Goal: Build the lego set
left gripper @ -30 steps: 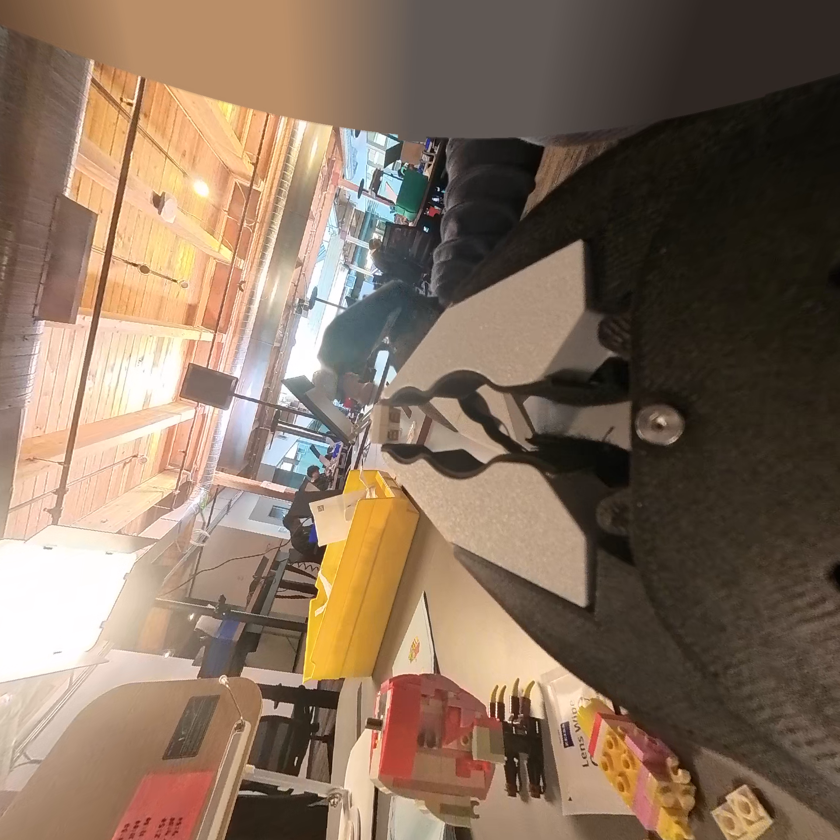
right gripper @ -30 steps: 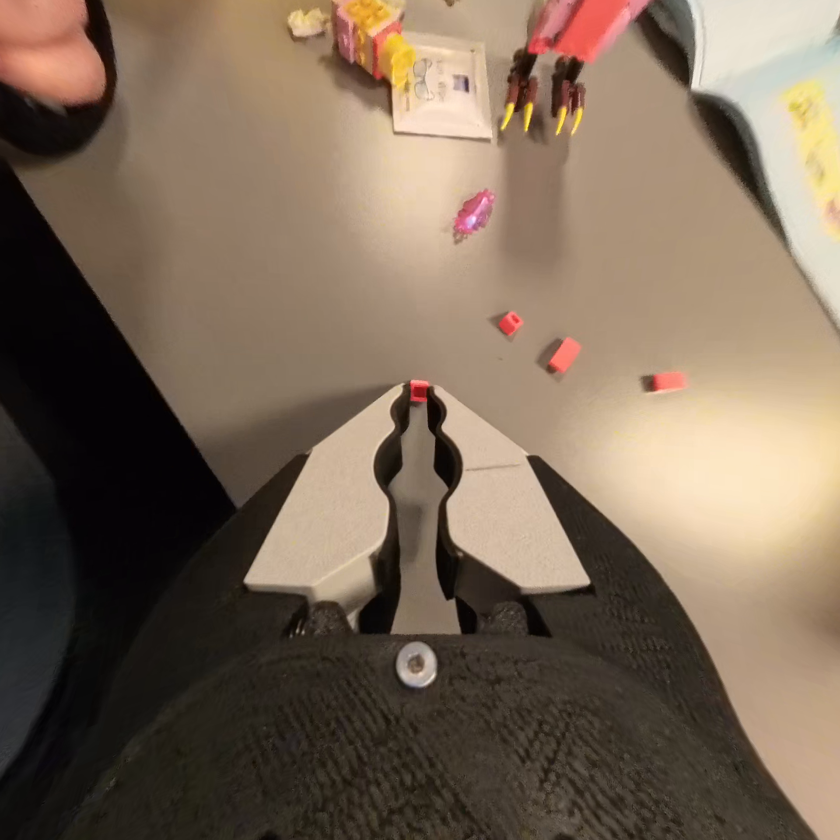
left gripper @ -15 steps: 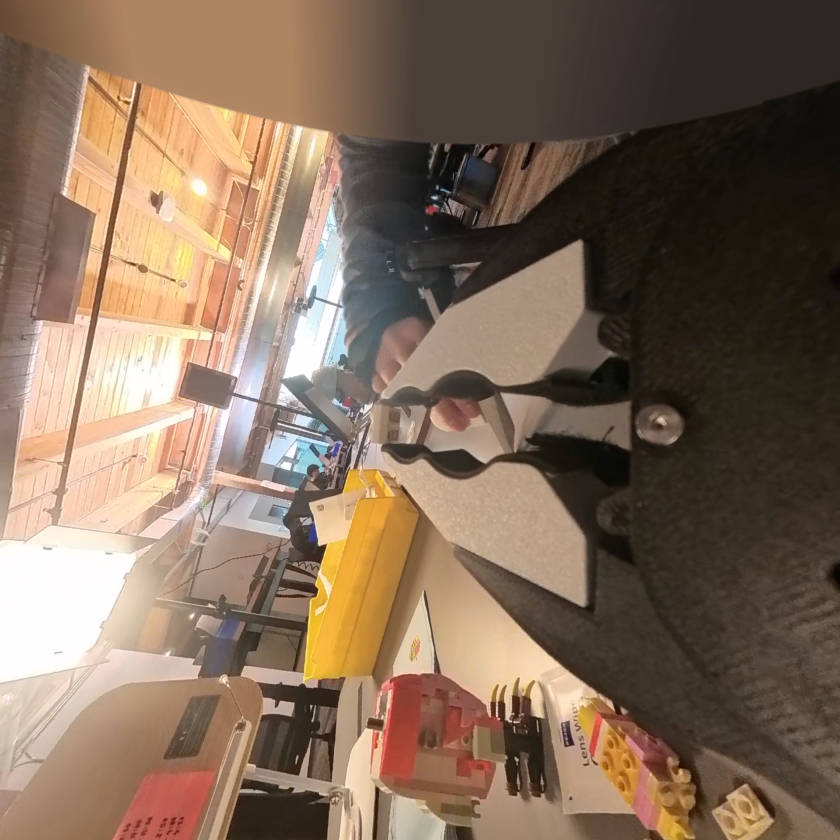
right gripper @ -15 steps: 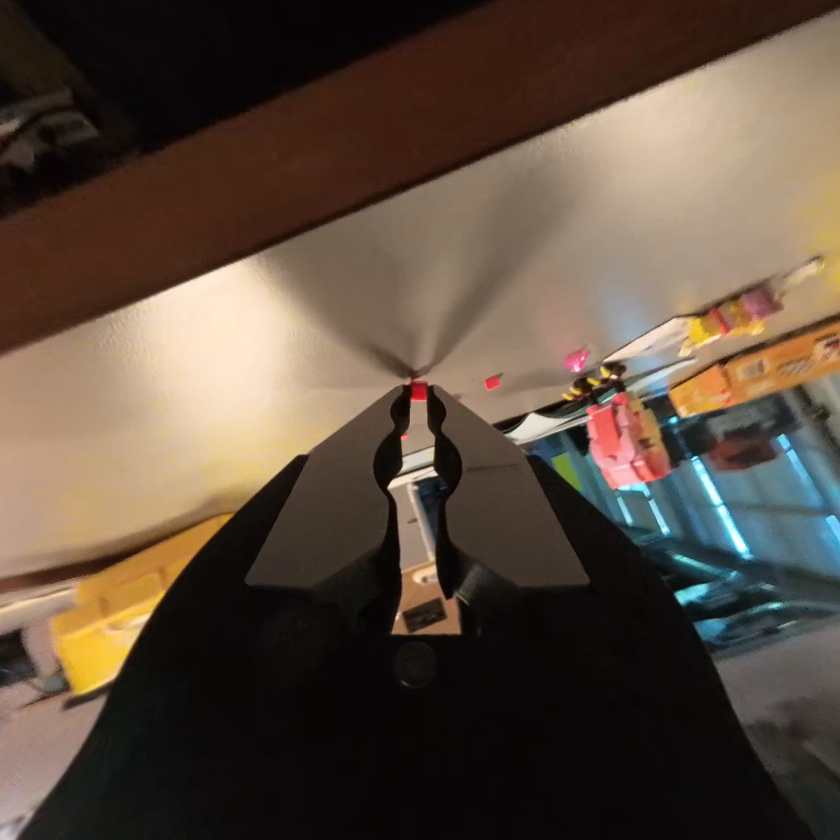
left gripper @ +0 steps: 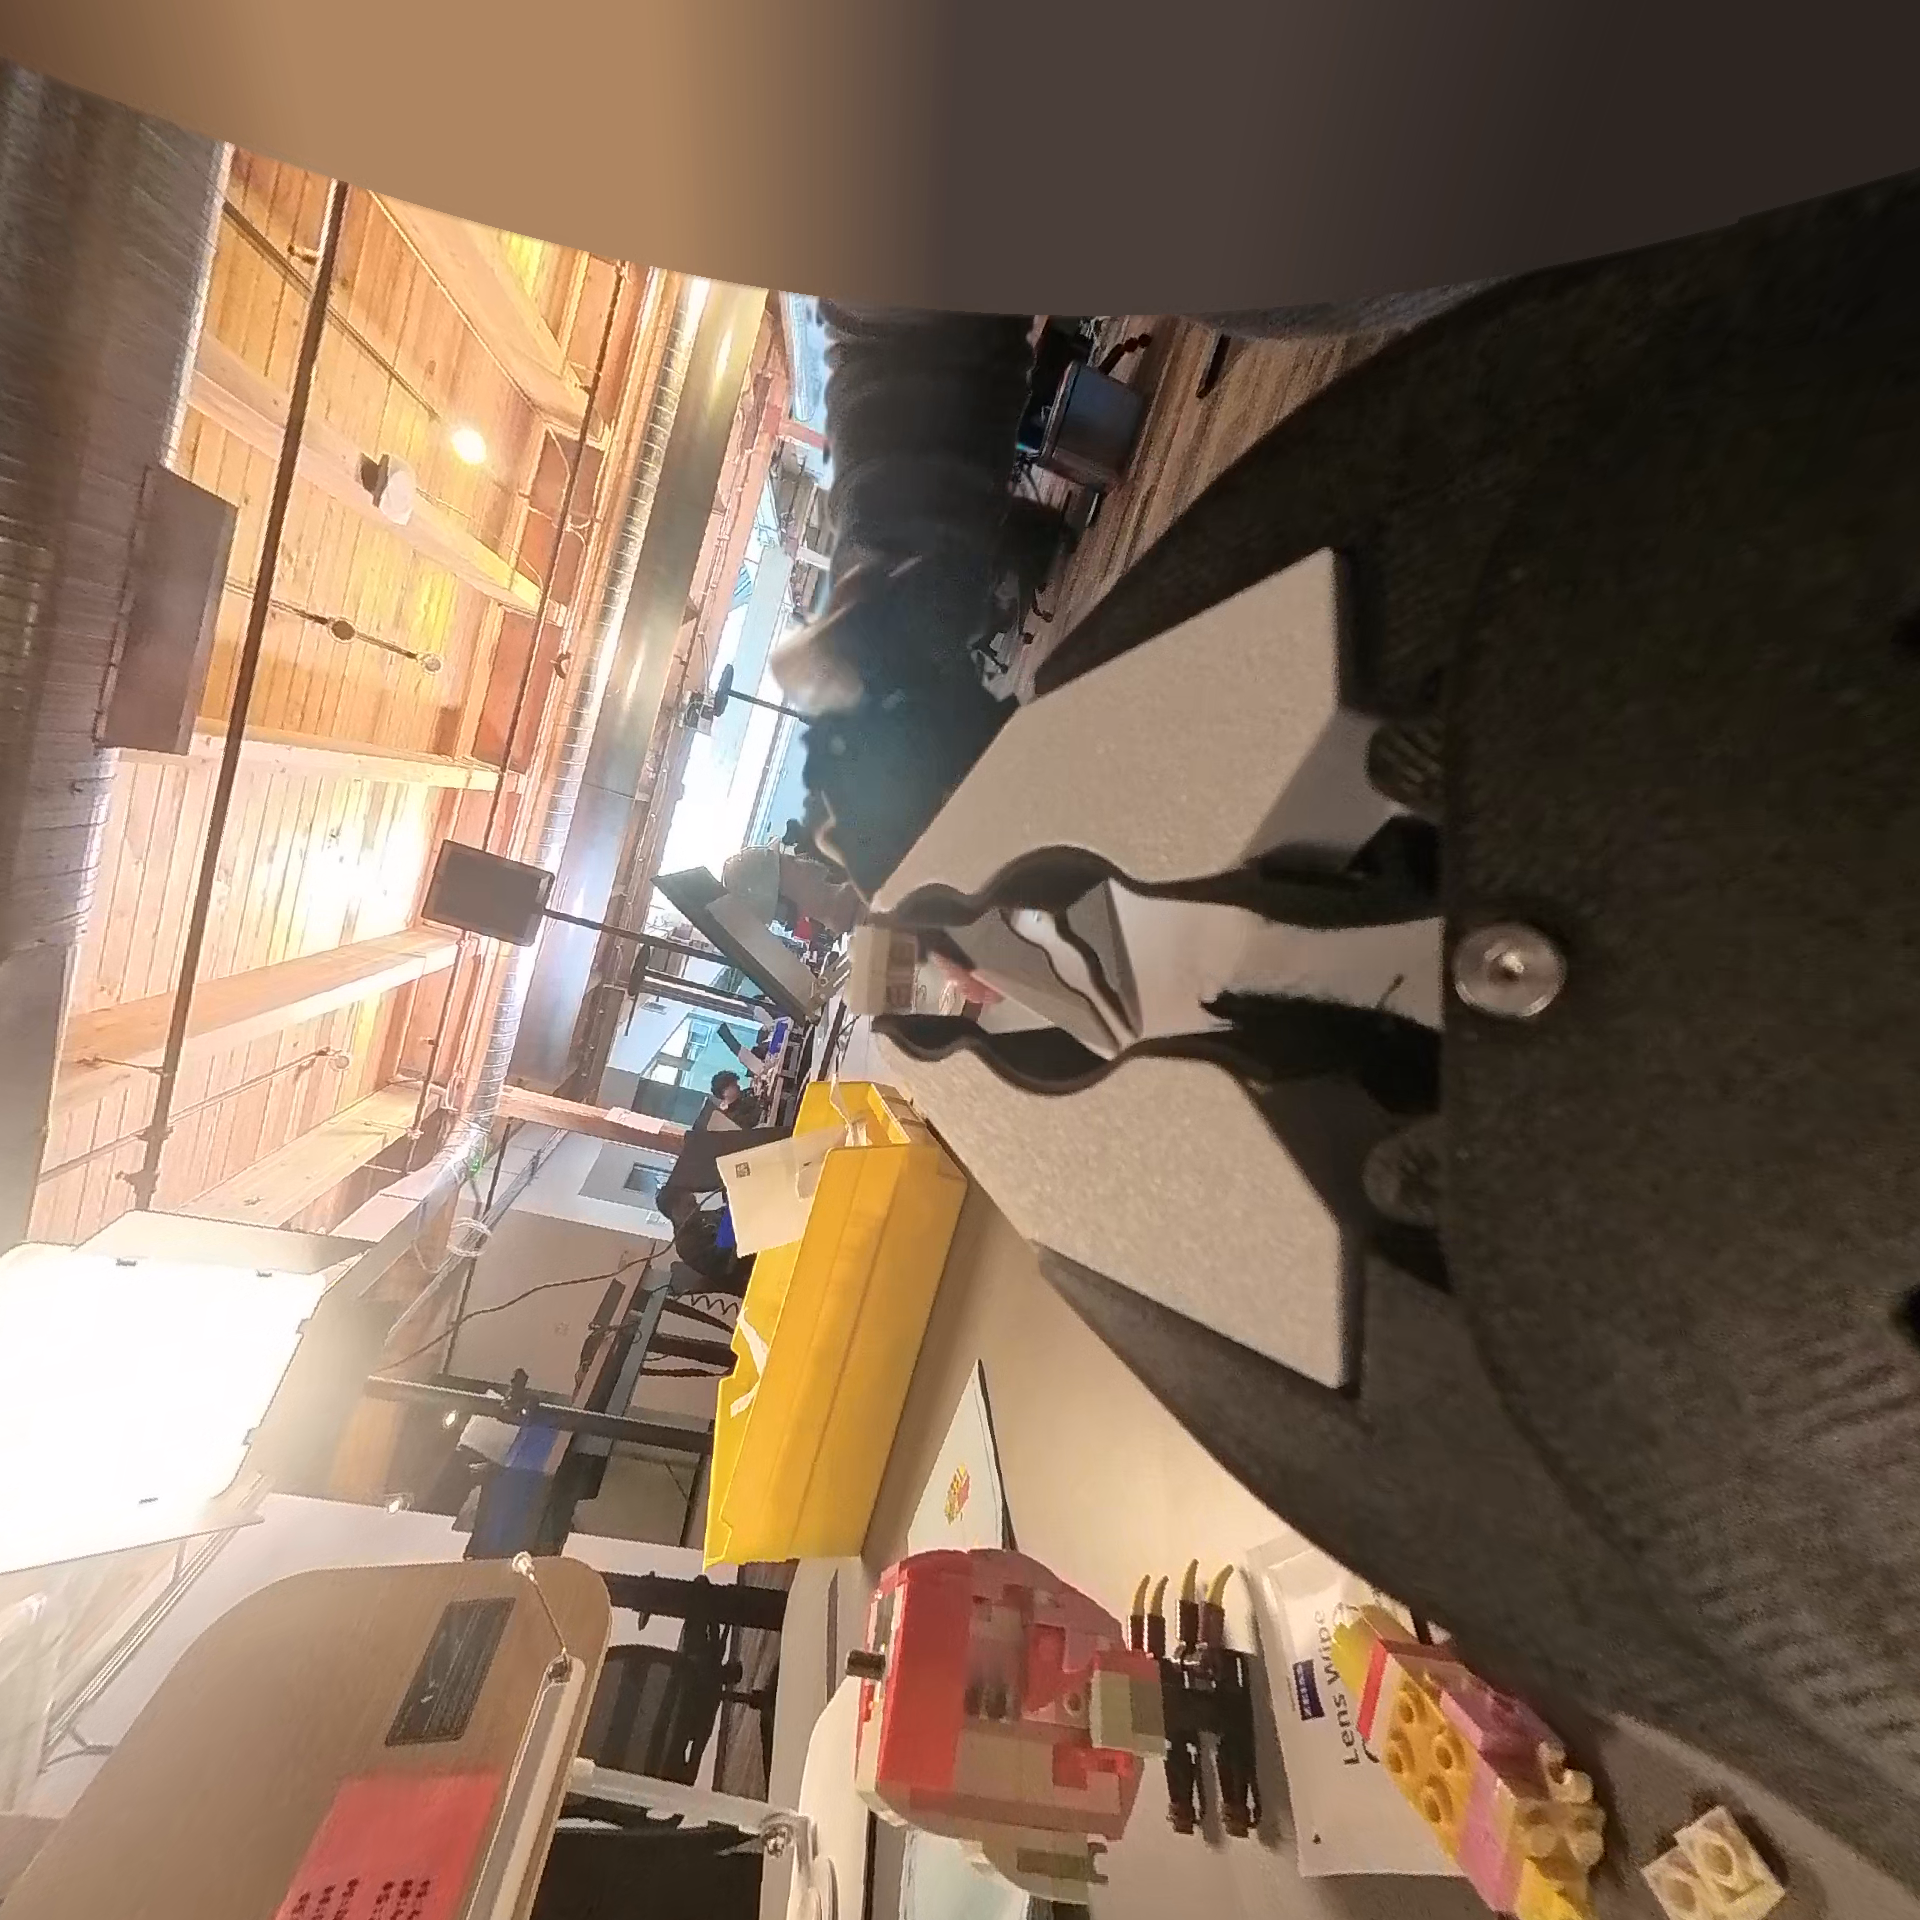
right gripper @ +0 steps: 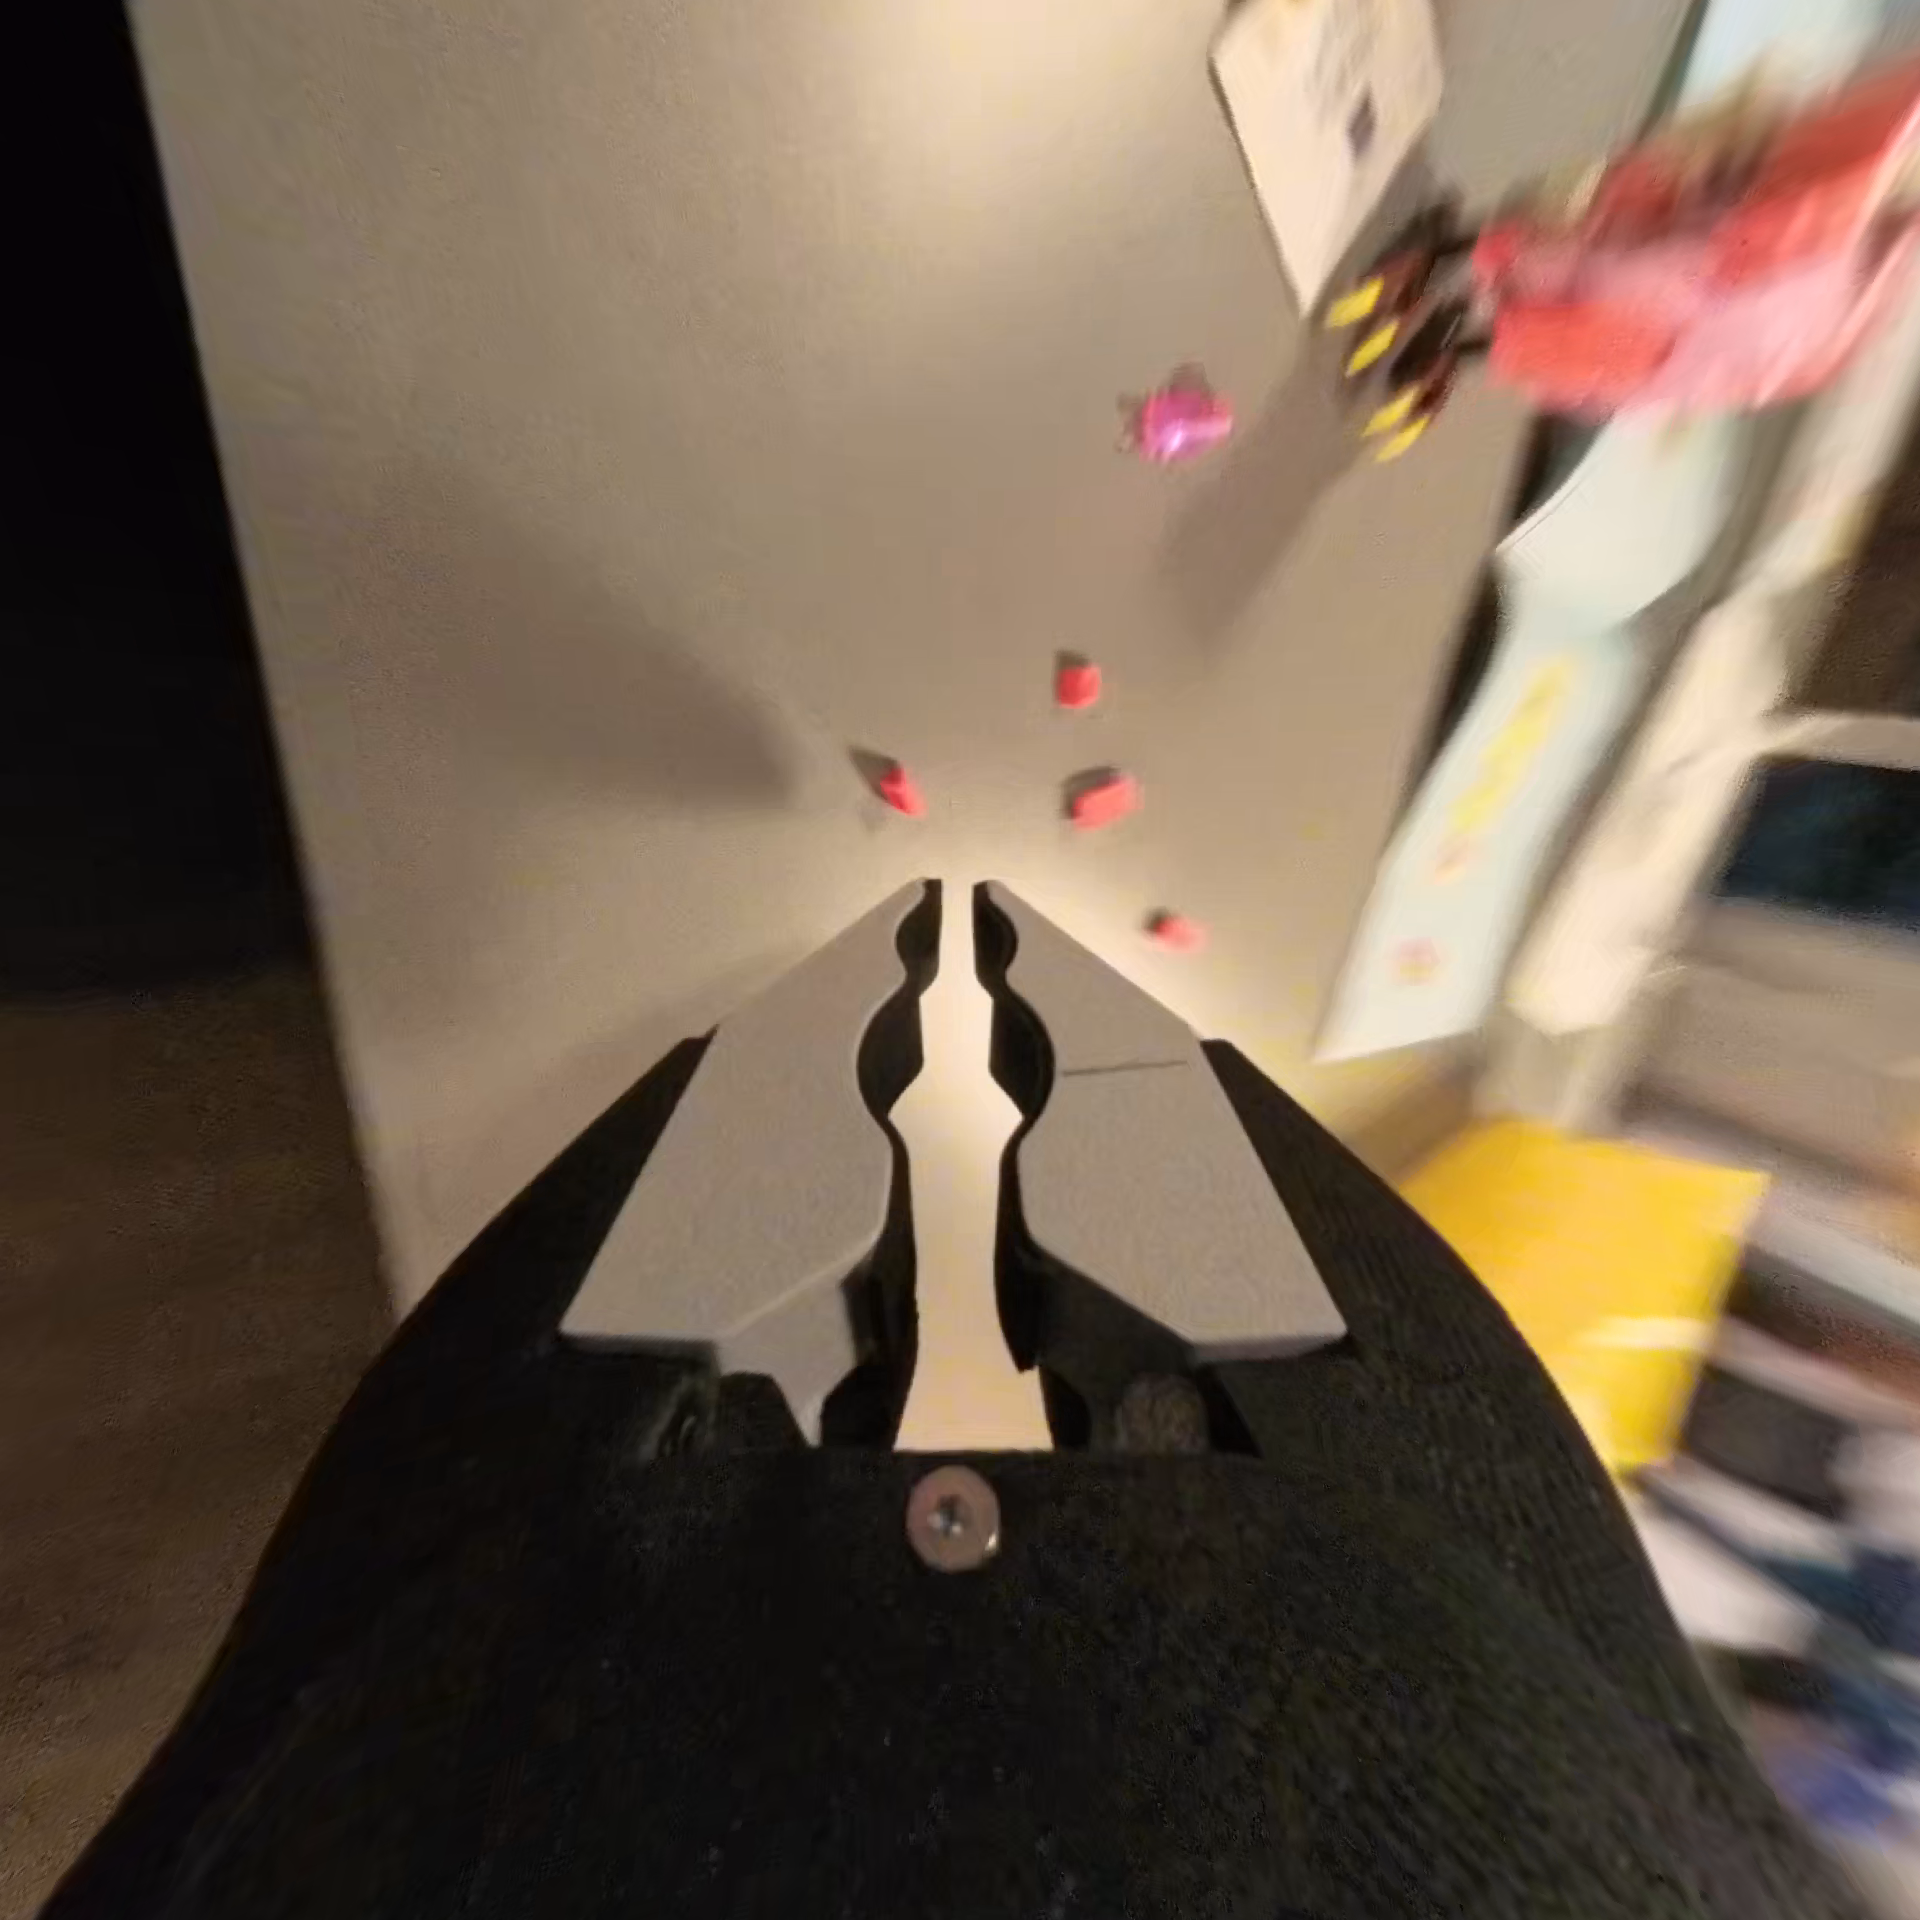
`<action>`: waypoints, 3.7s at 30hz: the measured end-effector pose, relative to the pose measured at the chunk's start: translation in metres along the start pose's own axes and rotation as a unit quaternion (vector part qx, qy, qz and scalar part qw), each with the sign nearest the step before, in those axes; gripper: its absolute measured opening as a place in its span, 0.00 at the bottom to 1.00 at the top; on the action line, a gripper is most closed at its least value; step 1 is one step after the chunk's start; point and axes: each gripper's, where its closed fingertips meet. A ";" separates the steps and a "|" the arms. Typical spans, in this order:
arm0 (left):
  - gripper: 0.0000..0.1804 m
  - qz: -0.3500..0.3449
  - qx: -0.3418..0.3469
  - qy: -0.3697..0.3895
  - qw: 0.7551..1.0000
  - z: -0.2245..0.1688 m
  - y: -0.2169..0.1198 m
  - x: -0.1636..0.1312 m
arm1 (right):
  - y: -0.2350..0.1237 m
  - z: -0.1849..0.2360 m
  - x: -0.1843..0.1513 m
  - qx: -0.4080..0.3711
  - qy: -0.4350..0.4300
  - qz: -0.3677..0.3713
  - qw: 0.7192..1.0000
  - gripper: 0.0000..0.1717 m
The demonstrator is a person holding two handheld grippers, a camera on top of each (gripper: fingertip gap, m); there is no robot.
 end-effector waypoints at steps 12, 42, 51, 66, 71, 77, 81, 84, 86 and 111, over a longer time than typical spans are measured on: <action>0.07 0.005 0.003 0.004 1.000 0.000 0.002 -0.001 | 0.002 -0.011 0.024 0.408 0.368 0.066 0.833 0.06; 0.07 0.005 -0.002 0.015 1.000 -0.004 0.002 -0.002 | 0.016 0.019 0.010 0.470 0.220 0.358 0.777 0.04; 0.07 0.005 -0.004 0.015 1.000 -0.004 0.001 -0.002 | 0.011 0.024 0.010 0.463 0.154 0.331 0.808 0.02; 0.08 0.035 -0.080 0.111 0.990 -0.050 0.009 -0.015 | 0.010 0.029 -0.005 0.276 -0.118 0.187 0.935 0.01; 0.08 -0.009 -0.103 0.057 0.993 -0.043 -0.004 0.000 | 0.014 0.027 -0.023 0.241 -0.148 0.191 0.940 0.01; 0.08 -0.016 -0.089 0.043 0.995 -0.035 -0.005 0.002 | 0.017 0.020 -0.012 0.078 -0.315 0.078 0.943 0.01; 0.08 -0.017 -0.083 0.034 0.996 -0.031 -0.005 0.002 | 0.017 0.016 -0.002 -0.060 -0.426 0.021 0.902 0.04; 0.08 -0.018 -0.082 0.028 0.996 -0.030 -0.005 0.003 | 0.012 0.012 0.000 -0.097 -0.422 -0.007 0.901 0.18; 0.08 -0.018 -0.083 0.026 0.996 -0.029 -0.005 0.003 | 0.008 0.010 -0.001 -0.087 -0.391 -0.015 0.916 0.21; 0.08 -0.013 -0.084 0.018 0.996 -0.028 -0.003 0.002 | 0.019 0.019 -0.003 0.303 -0.021 -0.010 0.953 0.04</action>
Point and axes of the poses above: each gripper's, where its closed fingertips meet, y out along the fingers, x out of its top, z = x × y across the jaws, and after that the axes turned 14 degrees about z, right-handed
